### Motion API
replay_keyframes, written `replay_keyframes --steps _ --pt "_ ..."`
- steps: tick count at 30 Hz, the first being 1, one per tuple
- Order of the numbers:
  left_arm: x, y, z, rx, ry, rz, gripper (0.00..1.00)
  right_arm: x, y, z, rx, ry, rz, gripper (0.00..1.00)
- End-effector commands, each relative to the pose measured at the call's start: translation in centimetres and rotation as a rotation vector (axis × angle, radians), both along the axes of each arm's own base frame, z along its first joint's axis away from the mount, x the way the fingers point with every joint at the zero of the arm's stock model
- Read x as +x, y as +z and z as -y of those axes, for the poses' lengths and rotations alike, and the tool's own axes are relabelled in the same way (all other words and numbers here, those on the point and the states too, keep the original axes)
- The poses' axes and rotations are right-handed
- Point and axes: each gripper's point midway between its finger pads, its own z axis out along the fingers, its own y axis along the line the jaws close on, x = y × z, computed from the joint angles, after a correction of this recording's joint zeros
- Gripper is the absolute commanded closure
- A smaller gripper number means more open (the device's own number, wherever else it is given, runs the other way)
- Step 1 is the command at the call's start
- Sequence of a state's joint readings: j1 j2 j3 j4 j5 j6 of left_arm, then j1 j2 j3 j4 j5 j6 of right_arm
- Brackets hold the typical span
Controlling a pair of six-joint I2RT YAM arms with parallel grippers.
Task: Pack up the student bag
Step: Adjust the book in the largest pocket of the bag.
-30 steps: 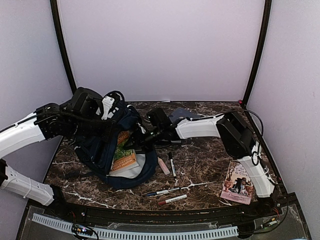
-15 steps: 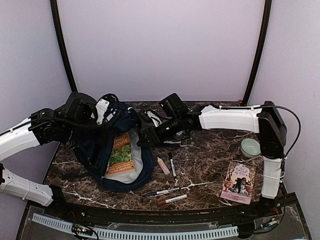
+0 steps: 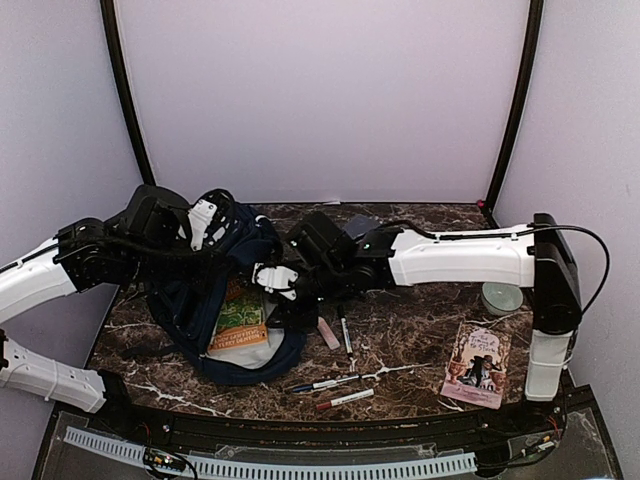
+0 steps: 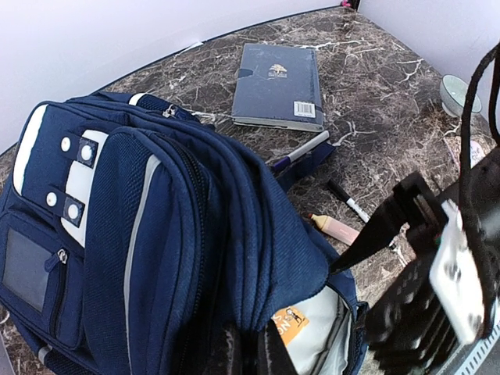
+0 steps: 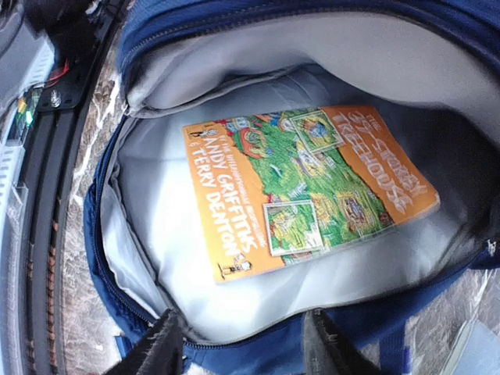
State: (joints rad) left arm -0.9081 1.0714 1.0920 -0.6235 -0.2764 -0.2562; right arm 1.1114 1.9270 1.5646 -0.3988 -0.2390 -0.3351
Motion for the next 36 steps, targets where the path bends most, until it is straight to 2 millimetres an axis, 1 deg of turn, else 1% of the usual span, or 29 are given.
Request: replay_keyframes --steps 1,3,5,8,11,14,15,19,23,26,28,30,33,34,36 --pt "0.2 3.3 1.0 -0.120 -0.014 0.066 1.00 -0.4 -1.3 -1.9 -0.050 0.082 0.207 0.42" --pt "0.2 3.3 1.1 -0.122 -0.016 0.064 1.00 -1.0 -1.7 -2.9 -0.052 0.099 0.228 0.38" --pt "0.2 3.2 1.1 -0.118 -0.016 0.063 1.00 -1.4 -2.3 -3.7 -0.058 0.120 0.251 0.36" --pt "0.2 3.3 1.1 -0.120 -0.018 0.063 1.00 -1.5 -3.7 -4.8 -0.091 0.133 0.289 0.34" --pt "0.1 3.3 1.2 -0.120 -0.024 0.057 1.00 -0.8 -4.8 -5.8 -0.108 0.100 0.329 0.32" --pt "0.0 3.1 1.2 -0.116 -0.028 0.048 1.00 0.3 -5.8 -6.2 -0.128 0.060 0.358 0.29" --pt "0.0 3.1 1.2 -0.113 -0.027 0.046 1.00 0.3 -6.0 -6.4 -0.135 0.063 0.368 0.28" --pt "-0.2 3.0 1.2 -0.112 -0.033 0.040 1.00 1.3 -7.4 -6.1 -0.173 0.061 0.438 0.23" --pt "-0.2 2.9 1.5 -0.111 -0.049 0.036 1.00 3.2 -7.8 -6.2 -0.194 0.016 0.531 0.20" --pt "-0.3 2.9 1.9 -0.111 -0.063 0.028 1.00 4.6 -7.3 -6.4 -0.181 -0.017 0.578 0.21" --pt "-0.3 2.8 2.1 -0.112 -0.075 0.020 1.00 5.6 -7.1 -6.6 -0.170 -0.043 0.579 0.22" --pt "-0.4 2.7 2.4 -0.114 -0.083 0.013 1.00 7.2 -6.6 -6.8 -0.157 -0.083 0.578 0.23" --pt "-0.6 2.5 2.7 -0.116 -0.099 -0.001 1.00 10.5 -5.7 -6.9 -0.140 -0.174 0.585 0.24" --pt "-0.6 2.3 2.8 -0.115 -0.104 -0.007 1.00 11.5 -4.9 -7.2 -0.122 -0.204 0.591 0.24" --pt "-0.7 2.0 3.0 -0.113 -0.114 -0.020 1.00 13.3 -4.4 -7.4 -0.109 -0.253 0.598 0.25"
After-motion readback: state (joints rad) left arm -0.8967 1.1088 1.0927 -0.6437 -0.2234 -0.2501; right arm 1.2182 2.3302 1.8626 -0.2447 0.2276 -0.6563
